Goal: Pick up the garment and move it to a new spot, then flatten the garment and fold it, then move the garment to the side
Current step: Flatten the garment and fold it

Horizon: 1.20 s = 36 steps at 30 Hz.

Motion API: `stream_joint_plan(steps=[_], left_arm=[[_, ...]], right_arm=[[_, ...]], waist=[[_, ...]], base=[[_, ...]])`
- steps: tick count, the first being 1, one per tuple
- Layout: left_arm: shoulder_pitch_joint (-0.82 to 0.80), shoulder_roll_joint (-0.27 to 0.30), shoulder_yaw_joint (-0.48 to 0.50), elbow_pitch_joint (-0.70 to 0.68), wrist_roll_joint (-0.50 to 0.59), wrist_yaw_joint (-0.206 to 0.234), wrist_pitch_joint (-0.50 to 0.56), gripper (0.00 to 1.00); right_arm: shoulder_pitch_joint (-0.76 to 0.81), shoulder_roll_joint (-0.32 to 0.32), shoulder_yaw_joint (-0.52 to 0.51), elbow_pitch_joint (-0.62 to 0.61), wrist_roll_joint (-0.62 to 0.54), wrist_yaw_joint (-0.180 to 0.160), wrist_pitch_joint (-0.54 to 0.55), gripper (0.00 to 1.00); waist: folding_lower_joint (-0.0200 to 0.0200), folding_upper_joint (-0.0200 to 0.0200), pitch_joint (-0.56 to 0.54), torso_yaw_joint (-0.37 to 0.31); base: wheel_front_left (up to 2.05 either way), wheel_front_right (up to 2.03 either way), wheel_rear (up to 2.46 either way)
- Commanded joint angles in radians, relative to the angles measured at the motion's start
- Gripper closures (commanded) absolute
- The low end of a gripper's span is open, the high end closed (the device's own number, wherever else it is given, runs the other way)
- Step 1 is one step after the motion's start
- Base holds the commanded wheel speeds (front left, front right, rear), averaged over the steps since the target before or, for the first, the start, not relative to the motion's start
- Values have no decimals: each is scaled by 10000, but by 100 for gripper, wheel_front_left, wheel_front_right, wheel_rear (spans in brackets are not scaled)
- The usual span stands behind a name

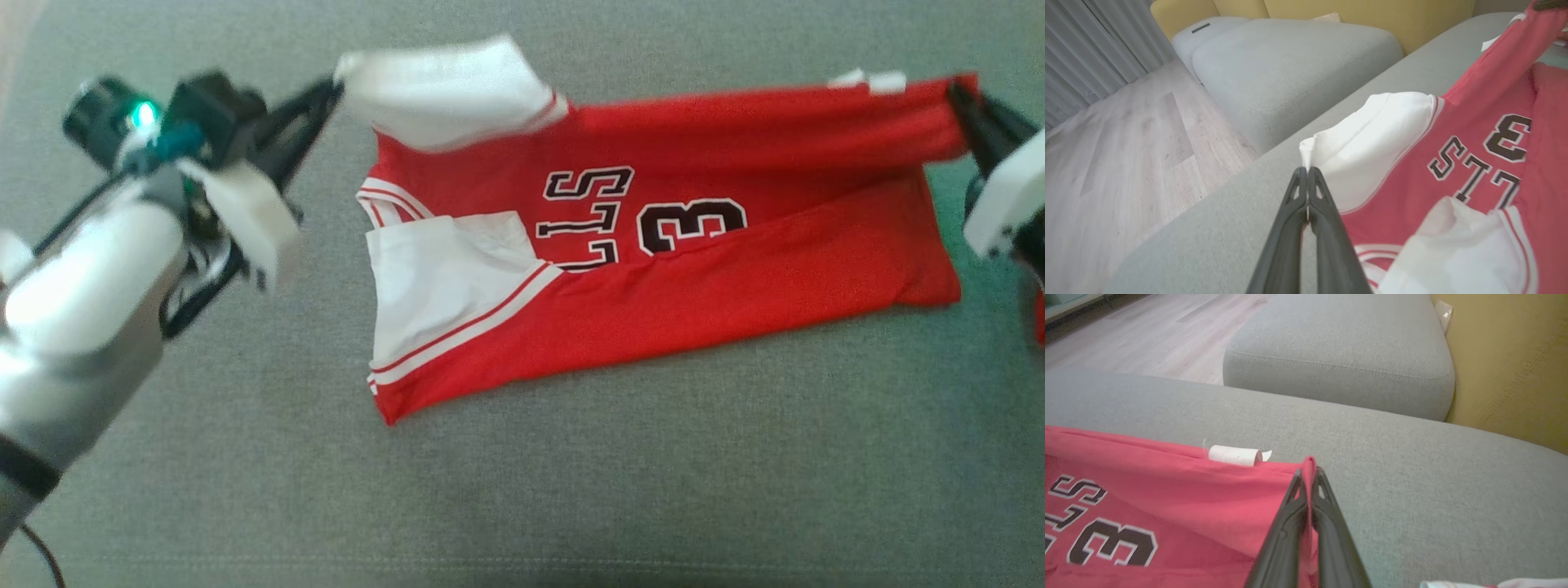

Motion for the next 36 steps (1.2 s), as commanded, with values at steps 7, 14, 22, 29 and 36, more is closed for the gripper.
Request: stream_joint_plan(steps=[7,14,22,29,36], left_arm=[[967,1756,-267,-2323,-972,-431,1110,100],[1631,2561,-724,-3787,-1871,-564,2227,100],[1876,2912,-1012,-4843,-2569,-594,3104,100],[1940,3220,-1121,-5495,-2998,-596,3747,100],[2098,3202,-1142,-5363,-3072,-597,3907,0]], right_arm=[[949,-1577,1400,-1434,1068,-9,462,100],[1135,-2480,2646,-2167,1440,-9,1100,100],[992,-3009,3577,-2496,1871,-9,1702,100],[789,-3172,4031,-2562,2263,-9,1878,100],[643,-2938,3828,-2046,3026,-9,2051,0]], waist=[[1,-1,-466,211],[1,-1,-607,242],[1,-1,-669,154],[1,-1,-674,34],[1,-1,-771,-116]], base=[[0,0,0],[0,0,0],[0,0,0],[0,0,0],[0,0,0]])
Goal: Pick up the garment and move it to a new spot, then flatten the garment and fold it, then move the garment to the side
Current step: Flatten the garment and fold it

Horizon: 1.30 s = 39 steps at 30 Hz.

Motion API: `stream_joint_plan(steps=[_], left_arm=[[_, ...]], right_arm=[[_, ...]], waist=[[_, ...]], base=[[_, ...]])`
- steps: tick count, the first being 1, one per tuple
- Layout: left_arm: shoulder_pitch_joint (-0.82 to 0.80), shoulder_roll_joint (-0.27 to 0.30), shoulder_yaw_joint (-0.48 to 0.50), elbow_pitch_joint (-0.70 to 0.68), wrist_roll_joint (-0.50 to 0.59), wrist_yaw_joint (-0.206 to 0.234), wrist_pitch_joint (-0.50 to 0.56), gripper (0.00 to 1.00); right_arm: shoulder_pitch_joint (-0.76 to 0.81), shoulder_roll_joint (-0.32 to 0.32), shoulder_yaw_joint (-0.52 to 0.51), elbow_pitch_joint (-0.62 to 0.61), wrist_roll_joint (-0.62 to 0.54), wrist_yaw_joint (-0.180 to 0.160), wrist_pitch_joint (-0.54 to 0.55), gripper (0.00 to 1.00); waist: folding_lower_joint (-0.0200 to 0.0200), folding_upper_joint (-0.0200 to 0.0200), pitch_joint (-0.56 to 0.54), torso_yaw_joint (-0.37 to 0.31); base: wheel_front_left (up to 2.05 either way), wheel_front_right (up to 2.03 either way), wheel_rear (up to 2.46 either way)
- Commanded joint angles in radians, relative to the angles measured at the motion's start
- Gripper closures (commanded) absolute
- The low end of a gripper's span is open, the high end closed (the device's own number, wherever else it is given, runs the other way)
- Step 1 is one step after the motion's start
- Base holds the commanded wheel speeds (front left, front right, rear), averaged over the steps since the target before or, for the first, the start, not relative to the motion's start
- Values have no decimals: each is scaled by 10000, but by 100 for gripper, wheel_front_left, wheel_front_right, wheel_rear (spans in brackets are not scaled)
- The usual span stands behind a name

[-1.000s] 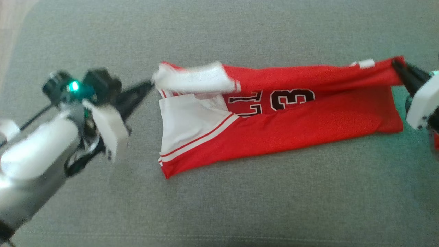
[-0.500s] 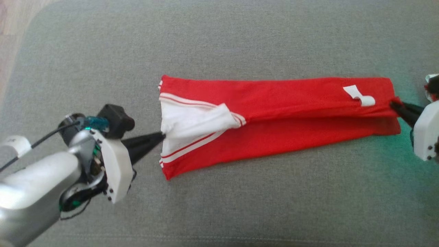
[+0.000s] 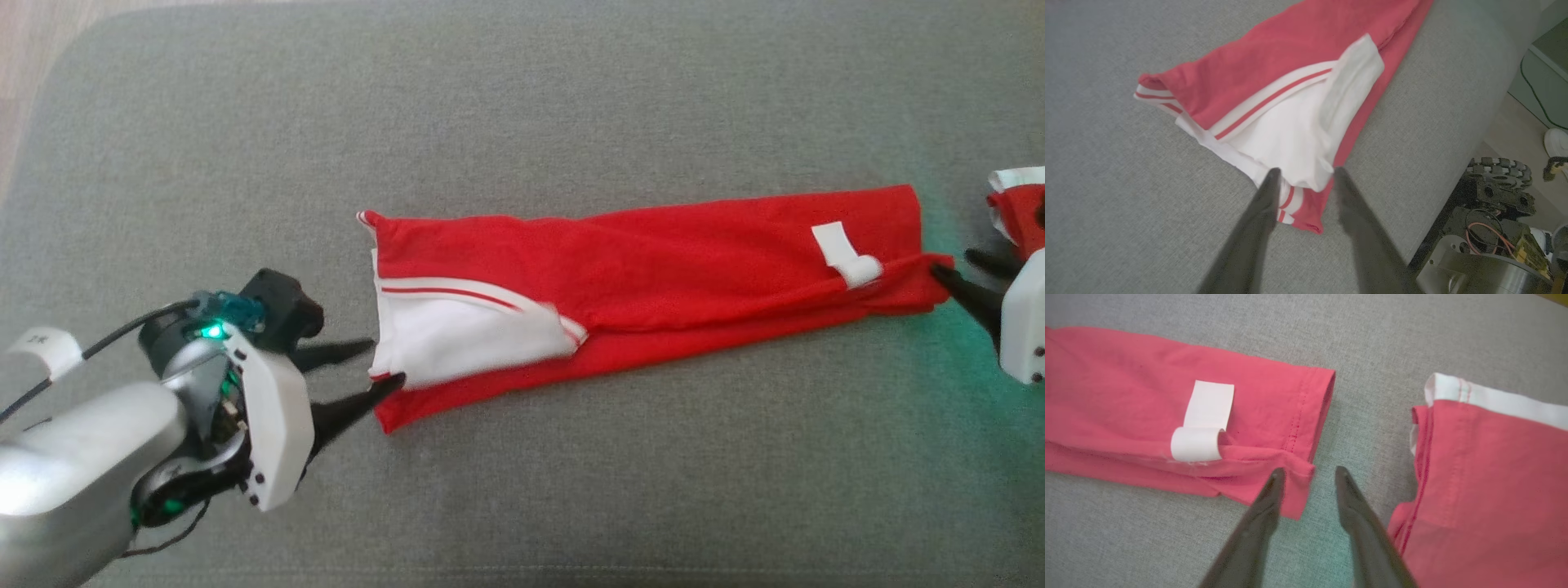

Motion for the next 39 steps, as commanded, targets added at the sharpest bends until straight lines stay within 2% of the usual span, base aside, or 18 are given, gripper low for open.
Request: stream_joint_plan(steps=[1,6,8,14,18,20,22,26,30,35,39], left_arm=[[-277,398,453,32,35,-58,-216,0],[-362,265,589,616,277,-8,-840,0],[-356,114,815,924,349,261,-1350,0],[32,-584,2201,1828,137,2216,-3641,0],[734,-1291,3896,1761,102,3393,-4152,0],[1407,-1850,5466,1283,640,3819,-4162,0],[2418,-2539,7075,796,1305,4036,-4165,0],[4340,-3965,9414,107,2864,3561,-4167,0],[5534,-5274,10844,-62,4475,2692,-4168,0],[6443,-6472,11790,-39,6397,1597,-4169,0],[6823,-7166,12378,171,7151,940,-4169,0]], right_arm=[[-155,-240,-233,22,215,-9,-111,0],[-244,-156,-507,94,517,-9,-419,0],[-290,-37,-834,123,786,-9,-835,0],[-154,639,-1779,22,1290,-9,-2739,0],[214,1290,-2260,-98,1196,-9,-4301,0],[441,1692,-2662,-17,1161,-9,-4790,0],[769,2255,-3252,-21,1211,-9,-4997,0],[1553,3324,-4912,-216,113,-9,-5051,0],[2712,4416,-6561,-511,-1732,-9,-5054,0],[3906,5606,-7933,-762,-3695,-9,-5056,0],[4398,6243,-8604,-866,-4821,-9,-5056,0]], waist=[[-1,0,-87,-53],[-1,0,-292,-149],[-1,0,-425,-208],[-1,0,-847,-405],[-1,0,-1105,-507],[-1,0,-1197,-538],[-1,0,-1295,-604],[-1,0,-1311,-701],[-1,0,-1337,-725],[-1,0,-1368,-742],[-1,0,-1315,-723]], base=[[0,0,0],[0,0,0],[0,0,0],[0,0,0],[0,0,0],[0,0,0],[0,0,0],[0,0,0],[0,0,0],[0,0,0],[0,0,0]])
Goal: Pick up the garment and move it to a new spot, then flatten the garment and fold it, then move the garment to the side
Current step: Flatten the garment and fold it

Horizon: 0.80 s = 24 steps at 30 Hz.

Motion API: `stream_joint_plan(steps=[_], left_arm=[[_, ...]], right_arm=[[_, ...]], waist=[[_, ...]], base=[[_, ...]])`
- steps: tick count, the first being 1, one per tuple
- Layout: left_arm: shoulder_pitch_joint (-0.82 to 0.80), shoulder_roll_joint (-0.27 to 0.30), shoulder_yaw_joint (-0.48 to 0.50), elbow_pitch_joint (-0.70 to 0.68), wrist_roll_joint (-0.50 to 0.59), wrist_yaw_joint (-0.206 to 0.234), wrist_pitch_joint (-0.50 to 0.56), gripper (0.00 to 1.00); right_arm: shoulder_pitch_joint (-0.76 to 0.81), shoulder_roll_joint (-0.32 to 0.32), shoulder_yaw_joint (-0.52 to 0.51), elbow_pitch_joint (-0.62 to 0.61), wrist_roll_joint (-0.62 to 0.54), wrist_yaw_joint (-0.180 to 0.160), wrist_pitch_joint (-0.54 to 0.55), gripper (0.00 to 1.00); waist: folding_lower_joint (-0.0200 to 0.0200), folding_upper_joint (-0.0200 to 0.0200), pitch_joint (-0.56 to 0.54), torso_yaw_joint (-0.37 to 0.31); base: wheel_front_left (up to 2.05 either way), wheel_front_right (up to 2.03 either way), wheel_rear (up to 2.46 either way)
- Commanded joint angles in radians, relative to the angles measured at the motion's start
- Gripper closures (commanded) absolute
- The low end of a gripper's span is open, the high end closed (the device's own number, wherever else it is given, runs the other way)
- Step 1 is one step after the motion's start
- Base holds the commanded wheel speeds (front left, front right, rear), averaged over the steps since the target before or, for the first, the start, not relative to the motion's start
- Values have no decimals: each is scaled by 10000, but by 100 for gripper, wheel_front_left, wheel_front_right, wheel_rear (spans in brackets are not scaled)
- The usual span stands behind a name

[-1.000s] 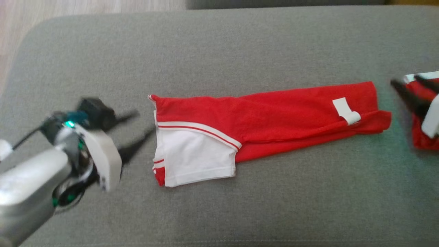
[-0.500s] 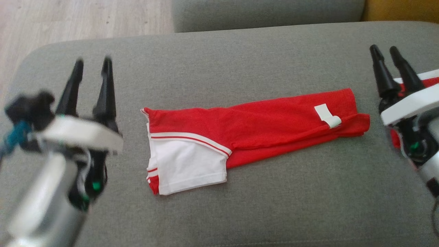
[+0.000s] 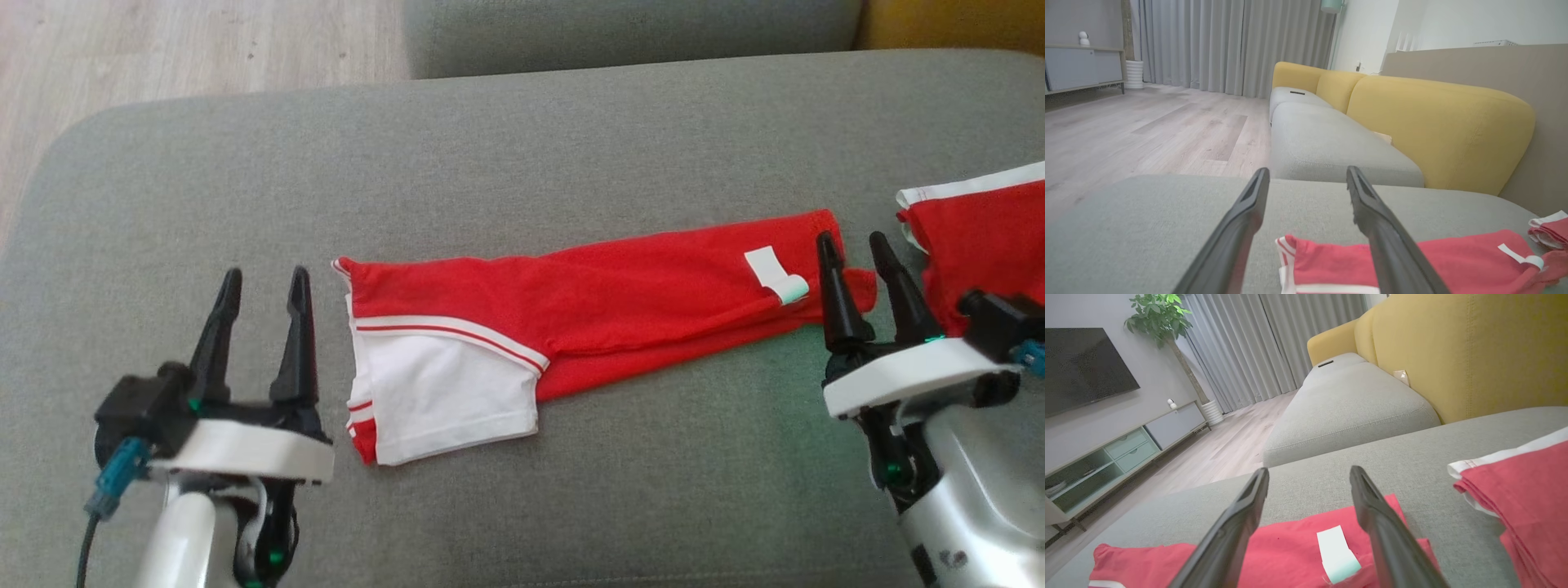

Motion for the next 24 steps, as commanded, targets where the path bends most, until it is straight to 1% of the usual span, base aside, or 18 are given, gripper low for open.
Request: stream_joint_plan(steps=[1,6,10,11,19,20,21,22,24], left_arm=[[-249,-3,578,-218,184,-142,-52,0],[-333,-300,912,59,590,-608,-52,0],[-535,-395,987,195,700,-806,-52,0],[-535,-395,987,195,700,-806,-52,0],[-855,-452,804,306,701,-966,-53,0],[-916,-454,705,315,609,-980,-53,0],[-916,-454,705,315,609,-980,-53,0],[-963,-456,602,326,530,-988,-53,0],[-985,-456,542,344,475,-994,-53,0]], right_arm=[[-156,76,-71,-387,-283,-9,-107,0],[-197,387,-647,-103,-962,-9,-93,0],[-672,516,-1347,561,-1444,-9,182,0],[-672,516,-1347,561,-1444,-9,182,0],[-1856,943,-3163,2546,-2296,-9,1047,0],[-2058,944,-3518,3066,-2537,-9,1134,0],[-2058,944,-3518,3066,-2537,-9,1134,0],[-2212,953,-3875,3580,-2747,-9,1179,0],[-2334,942,-4174,4097,-3057,-9,1213,0]], waist=[[1,-1,40,21],[1,-1,226,134],[1,-1,421,262],[1,-1,421,262],[1,-1,843,628],[1,-1,923,732],[1,-1,923,732],[1,-1,988,835],[1,-1,1024,904]], base=[[0,0,0],[0,0,0],[0,0,0],[0,0,0],[0,0,0],[0,0,0],[0,0,0],[0,0,0],[0,0,0]])
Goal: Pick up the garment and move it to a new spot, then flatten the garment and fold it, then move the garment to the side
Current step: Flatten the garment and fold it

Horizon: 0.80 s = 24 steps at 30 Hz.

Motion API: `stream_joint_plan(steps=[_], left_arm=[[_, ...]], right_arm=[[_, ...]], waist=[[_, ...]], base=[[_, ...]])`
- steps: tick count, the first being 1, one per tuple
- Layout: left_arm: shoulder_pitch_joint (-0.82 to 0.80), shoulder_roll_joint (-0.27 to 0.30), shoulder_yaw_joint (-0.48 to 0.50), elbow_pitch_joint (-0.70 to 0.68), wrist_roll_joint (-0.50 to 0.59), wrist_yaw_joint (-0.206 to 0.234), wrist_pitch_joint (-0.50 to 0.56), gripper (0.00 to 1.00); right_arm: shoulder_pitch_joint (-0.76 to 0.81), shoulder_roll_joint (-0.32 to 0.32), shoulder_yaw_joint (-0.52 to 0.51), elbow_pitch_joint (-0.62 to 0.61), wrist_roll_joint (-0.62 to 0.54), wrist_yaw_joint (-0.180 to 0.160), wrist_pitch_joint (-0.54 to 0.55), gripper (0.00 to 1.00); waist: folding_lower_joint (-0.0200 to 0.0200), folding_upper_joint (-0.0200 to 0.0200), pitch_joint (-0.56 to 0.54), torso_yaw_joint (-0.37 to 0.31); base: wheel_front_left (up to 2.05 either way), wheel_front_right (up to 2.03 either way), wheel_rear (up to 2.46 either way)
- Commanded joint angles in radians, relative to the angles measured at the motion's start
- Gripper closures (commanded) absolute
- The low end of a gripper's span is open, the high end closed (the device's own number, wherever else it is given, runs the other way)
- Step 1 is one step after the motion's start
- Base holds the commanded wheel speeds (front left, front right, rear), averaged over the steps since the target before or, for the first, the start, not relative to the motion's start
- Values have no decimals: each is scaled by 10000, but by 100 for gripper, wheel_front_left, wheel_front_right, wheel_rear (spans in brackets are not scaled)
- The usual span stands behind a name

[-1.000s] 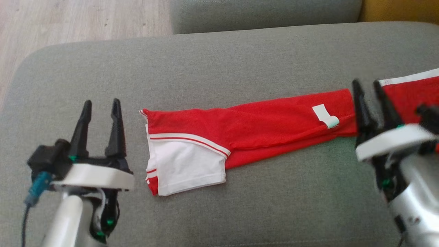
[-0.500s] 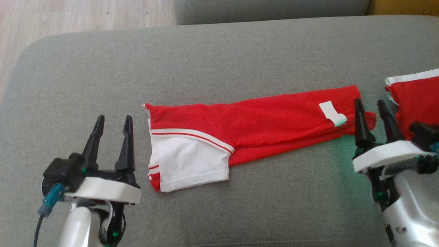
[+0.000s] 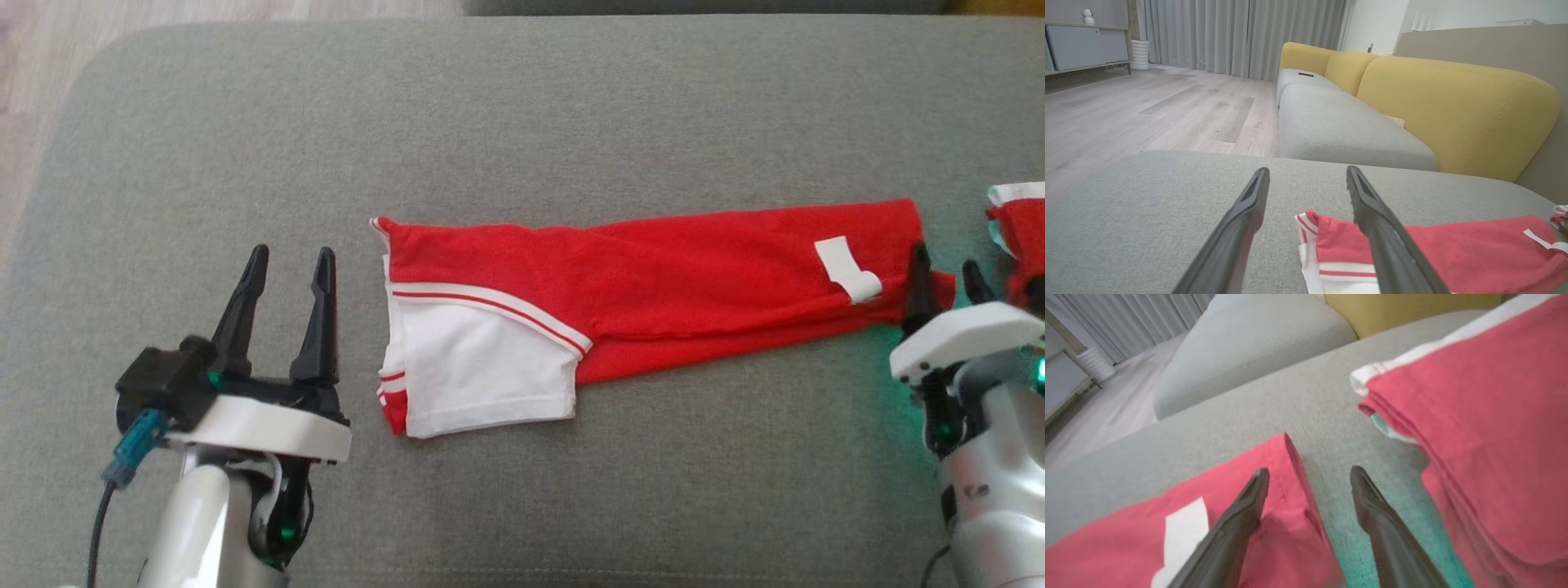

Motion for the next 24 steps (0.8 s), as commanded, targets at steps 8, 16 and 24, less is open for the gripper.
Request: stream_joint_plan(steps=[8,16,24], left_arm=[[-307,39,352,-209,-117,-59,-53,0],[-382,38,345,-270,-116,-61,-53,0],[-408,38,268,-227,-99,-62,-53,0]], right_arm=[[-490,443,-368,1094,-671,-9,165,0],[-577,763,-416,1626,-689,-9,308,0],[-628,666,-214,1469,-569,-9,-201,100]], waist=[[-1,0,-110,13],[-1,0,-114,-168],[-1,0,-41,-218]], base=[[0,0,0],[0,0,0],[0,0,0]])
